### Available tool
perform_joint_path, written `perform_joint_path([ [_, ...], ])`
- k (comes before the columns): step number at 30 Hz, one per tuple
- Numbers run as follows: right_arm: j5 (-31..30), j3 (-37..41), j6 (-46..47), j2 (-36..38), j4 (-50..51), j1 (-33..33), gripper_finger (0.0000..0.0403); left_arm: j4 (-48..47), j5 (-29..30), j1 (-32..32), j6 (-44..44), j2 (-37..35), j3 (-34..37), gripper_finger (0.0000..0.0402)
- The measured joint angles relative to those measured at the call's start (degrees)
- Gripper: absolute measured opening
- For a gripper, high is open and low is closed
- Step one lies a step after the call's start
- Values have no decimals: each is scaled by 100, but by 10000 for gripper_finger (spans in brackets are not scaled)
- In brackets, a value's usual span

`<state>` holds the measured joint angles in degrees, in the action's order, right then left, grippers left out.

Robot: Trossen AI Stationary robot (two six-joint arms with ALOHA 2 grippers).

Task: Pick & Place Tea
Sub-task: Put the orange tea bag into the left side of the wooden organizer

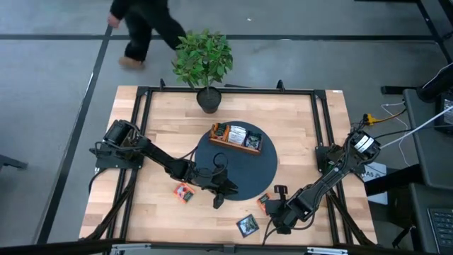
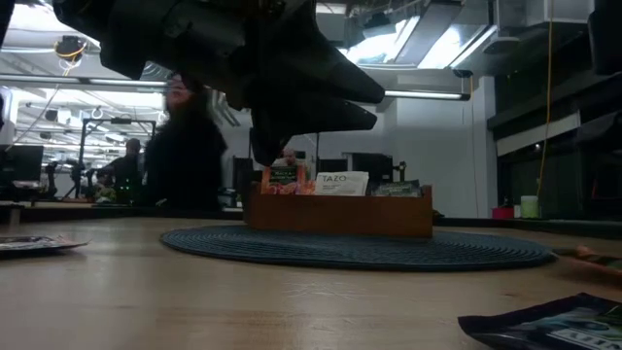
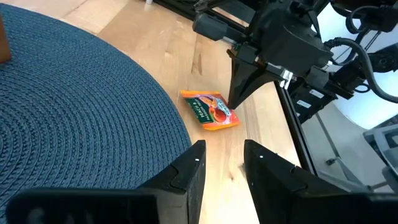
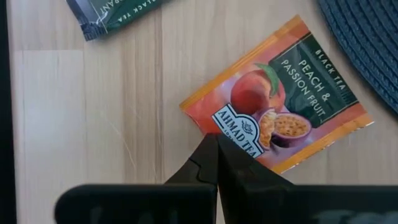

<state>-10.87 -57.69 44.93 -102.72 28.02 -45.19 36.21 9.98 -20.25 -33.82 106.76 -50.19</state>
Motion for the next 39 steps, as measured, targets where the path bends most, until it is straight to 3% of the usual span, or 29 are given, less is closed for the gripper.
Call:
perform_joint_path([
  [10, -58, -20, -15, -161, -86, -1, 0, 2, 361, 11, -644, 0, 0, 108],
  [14, -98, -27, -36, -303, -299, 0, 0, 1, 229, 96, -1105, 0, 0, 112],
  [29, -258, -13, -348, -337, -606, 101, 0, -82, -85, 116, -2099, 143, -244, 195],
  [39, -427, -4, -467, -343, -667, 156, 0, -193, -1321, 186, -2111, 1531, -1472, 202],
])
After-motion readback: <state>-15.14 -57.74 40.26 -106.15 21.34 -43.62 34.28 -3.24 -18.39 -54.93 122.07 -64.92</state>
